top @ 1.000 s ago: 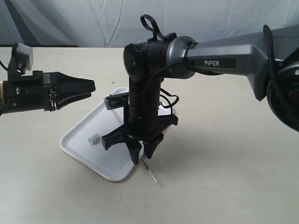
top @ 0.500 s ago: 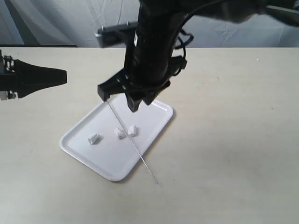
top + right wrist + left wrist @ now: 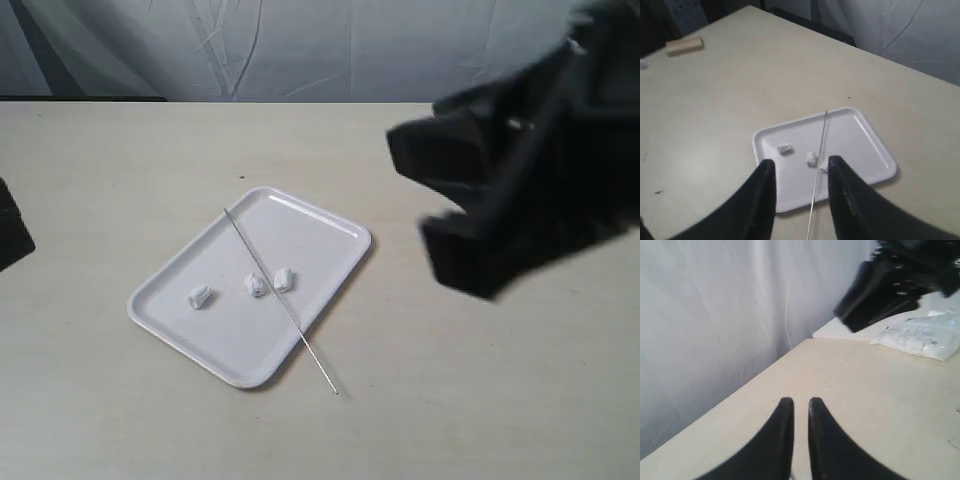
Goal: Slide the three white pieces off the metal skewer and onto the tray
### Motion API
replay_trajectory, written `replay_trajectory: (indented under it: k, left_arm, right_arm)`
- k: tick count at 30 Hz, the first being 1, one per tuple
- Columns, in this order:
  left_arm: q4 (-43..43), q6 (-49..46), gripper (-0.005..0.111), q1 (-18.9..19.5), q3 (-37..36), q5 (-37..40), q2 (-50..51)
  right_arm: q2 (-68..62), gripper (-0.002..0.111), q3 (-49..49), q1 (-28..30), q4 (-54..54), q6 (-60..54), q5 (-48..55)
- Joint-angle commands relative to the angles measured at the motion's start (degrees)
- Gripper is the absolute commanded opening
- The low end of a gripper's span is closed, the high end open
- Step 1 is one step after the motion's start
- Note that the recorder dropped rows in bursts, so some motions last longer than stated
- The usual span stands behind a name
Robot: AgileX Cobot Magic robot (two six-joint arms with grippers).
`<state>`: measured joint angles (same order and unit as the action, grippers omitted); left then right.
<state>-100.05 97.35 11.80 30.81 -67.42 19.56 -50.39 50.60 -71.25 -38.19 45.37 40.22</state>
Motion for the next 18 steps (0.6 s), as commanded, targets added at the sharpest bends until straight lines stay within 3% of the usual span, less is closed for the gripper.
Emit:
replay_trajectory:
  k: [1, 4, 6, 17, 18]
  left_arm:
    - [0.1, -1.4, 0.0, 0.0, -6.2, 13.5, -0.5]
    - [0.1, 1.7, 0.0, 0.0, -11.8, 29.3, -0.5]
    - [0.1, 2.7, 0.0, 0.0, -13.4, 33.7, -0.5]
    - [0.1, 2.6, 0.0, 0.0, -13.7, 34.4, -0.5]
    - [0.1, 2.6, 0.0, 0.0, -13.7, 34.4, -0.5]
  right_arm:
    - [10.6, 0.034, -17.0, -0.7, -5.0, 10.4, -10.7]
    - [14.2, 0.034, -25.1, -0.7, -4.9, 10.7, -17.4]
    - [14.5, 0.034, -25.6, -0.7, -2.9, 10.9, -16.9]
    - [14.5, 0.034, -25.6, -0.7, -1.3, 11.0, -16.7]
    - [15.6, 0.034, -25.5, -0.8, -4.4, 6.4, -14.9]
